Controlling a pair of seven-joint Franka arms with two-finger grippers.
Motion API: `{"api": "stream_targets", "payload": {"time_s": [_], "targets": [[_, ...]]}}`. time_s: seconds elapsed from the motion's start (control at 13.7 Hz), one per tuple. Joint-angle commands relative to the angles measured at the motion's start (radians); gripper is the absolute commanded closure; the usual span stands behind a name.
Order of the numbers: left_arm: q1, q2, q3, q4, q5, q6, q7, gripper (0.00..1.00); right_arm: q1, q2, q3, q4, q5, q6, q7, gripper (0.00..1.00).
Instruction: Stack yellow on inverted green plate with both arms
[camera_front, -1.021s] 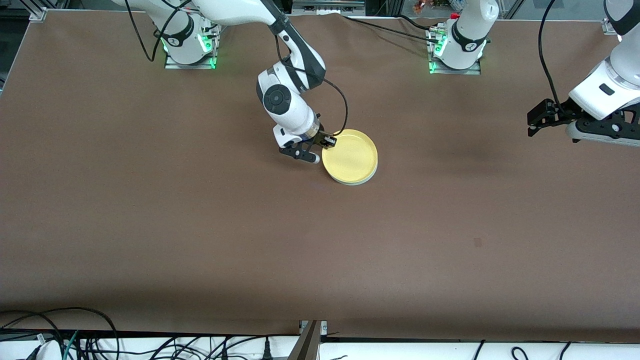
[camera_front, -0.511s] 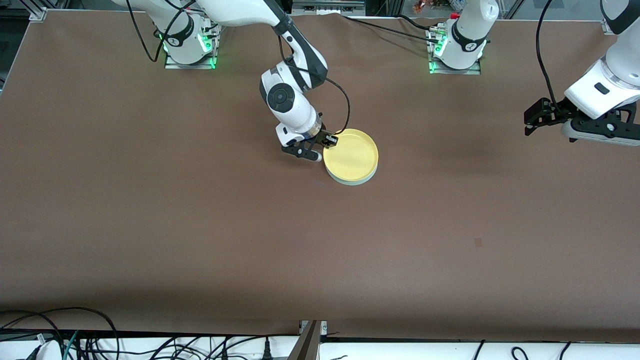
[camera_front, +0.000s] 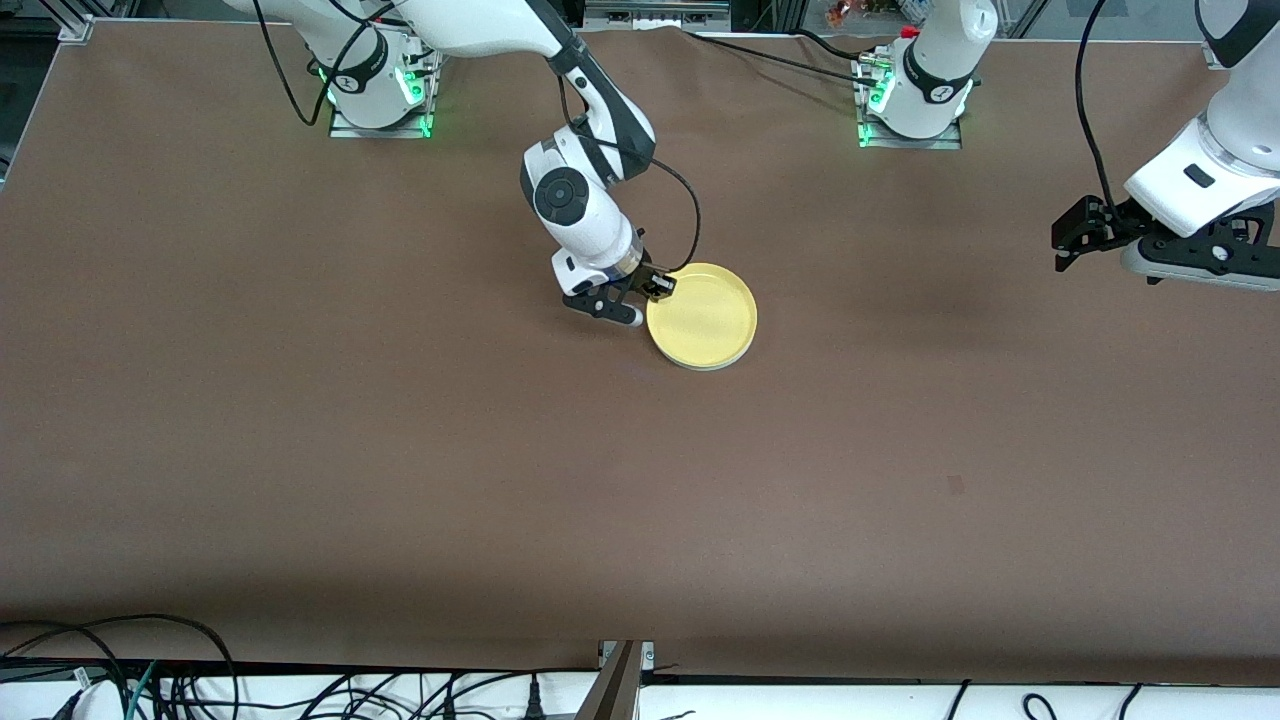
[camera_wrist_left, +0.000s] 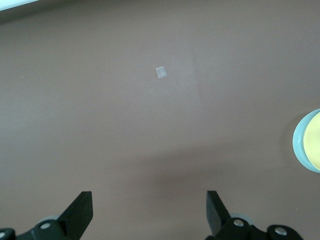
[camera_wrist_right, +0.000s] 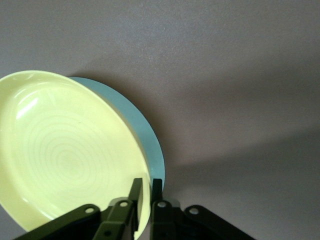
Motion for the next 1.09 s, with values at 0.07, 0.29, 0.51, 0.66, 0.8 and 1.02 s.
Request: {"api": "stream_targets", "payload": {"time_s": [0.07, 0.29, 0.51, 0.66, 0.8, 1.02], "targets": [[-0.002, -0.007, -0.005, 0.014, 0.024, -0.021, -0.014, 0.0, 0.009, -0.059, -0.095, 0.026, -0.001, -0.078, -0.019, 0.0], [-0.002, -0.007, -0.005, 0.014, 0.024, -0.021, -0.014, 0.0, 0.009, -0.08, -0.284, 0.17, -0.003, -0.456, -0.196, 0.0], [-0.002, -0.008, -0.005, 0.016, 0.024, -0.023, -0.014, 0.0, 0.009, -0.085, -0.472, 0.276, -0.033, -0.702, -0.364, 0.0], [-0.002, -0.008, -0.005, 0.016, 0.024, -0.023, -0.014, 0.0, 0.006, -0.085, -0.575, 0.312, -0.064, -0.787, -0.485, 0.0], [-0.002, -0.008, -0.005, 0.016, 0.024, -0.023, -0.014, 0.0, 0.008, -0.088, -0.689, 0.33, -0.066, -0.853, -0.565, 0.0], [-0.002, -0.008, -0.005, 0.017, 0.024, -0.023, -0.013, 0.0, -0.003, -0.088, -0.845, 0.347, -0.066, -1.023, -0.744, 0.0]]}}
